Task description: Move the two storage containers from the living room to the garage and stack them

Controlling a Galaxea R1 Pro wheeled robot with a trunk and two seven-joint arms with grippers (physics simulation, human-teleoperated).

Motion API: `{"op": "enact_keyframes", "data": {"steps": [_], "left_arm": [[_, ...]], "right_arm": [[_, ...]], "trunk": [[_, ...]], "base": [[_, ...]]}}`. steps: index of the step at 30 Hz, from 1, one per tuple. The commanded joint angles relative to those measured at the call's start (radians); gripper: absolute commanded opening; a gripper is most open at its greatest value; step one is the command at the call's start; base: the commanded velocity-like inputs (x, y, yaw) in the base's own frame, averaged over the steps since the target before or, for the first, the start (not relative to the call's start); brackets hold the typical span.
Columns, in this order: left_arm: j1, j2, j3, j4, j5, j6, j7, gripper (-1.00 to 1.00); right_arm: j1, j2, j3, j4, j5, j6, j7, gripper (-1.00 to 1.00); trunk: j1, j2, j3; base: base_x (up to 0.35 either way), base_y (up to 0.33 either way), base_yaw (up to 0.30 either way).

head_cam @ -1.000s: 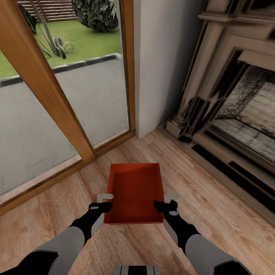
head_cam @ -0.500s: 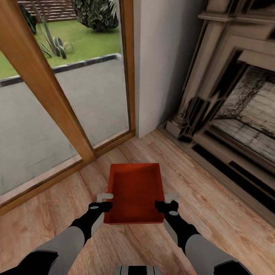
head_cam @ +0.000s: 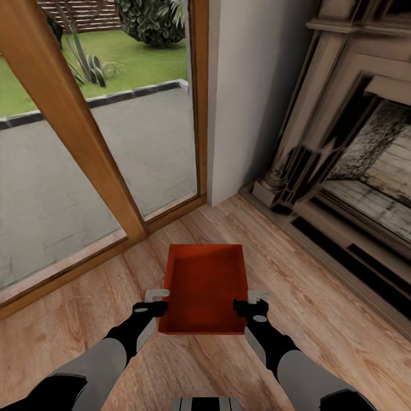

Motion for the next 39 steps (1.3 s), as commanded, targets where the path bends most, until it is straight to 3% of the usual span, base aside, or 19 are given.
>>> {"op": "enact_keyframes", "data": {"steps": [1,7,16,19,23,39], "left_arm": [[0.000,0.000,-0.005,-0.002,0.005,0.006,0.005,1.00],[0.000,0.000,-0.006,-0.008,0.004,0.007,0.005,1.00],[0.000,0.000,-0.007,-0.011,0.004,0.007,0.005,1.00],[0.000,0.000,-0.007,-0.011,0.004,0.007,0.005,1.00],[0.000,0.000,-0.007,-0.010,0.004,0.007,0.005,1.00],[0.000,-0.007,-0.006,-0.011,0.006,0.006,0.004,1.00]], "right_arm": [[-0.001,-0.001,0.008,0.000,-0.011,-0.003,-0.006,1.00],[-0.001,-0.014,0.013,0.002,0.001,-0.064,-0.002,1.00],[-0.001,-0.016,0.023,0.004,0.010,-0.066,0.003,1.00],[-0.001,-0.014,0.023,0.008,0.042,-0.067,0.003,1.00],[-0.001,-0.013,0.022,0.014,0.051,-0.066,0.003,1.00],[-0.001,-0.013,0.021,0.017,0.055,-0.066,0.004,1.00]], "trunk": [[0.000,0.000,-0.001],[0.000,0.000,-0.001],[0.000,0.000,-0.001],[0.000,0.000,-0.001],[0.000,0.000,-0.001],[0.000,0.000,-0.001]], "base": [[0.000,0.000,0.004],[0.000,0.000,0.001],[0.000,0.000,0.000],[0.000,0.000,0.000],[0.000,0.000,0.000],[0.000,0.000,0.000]]}}
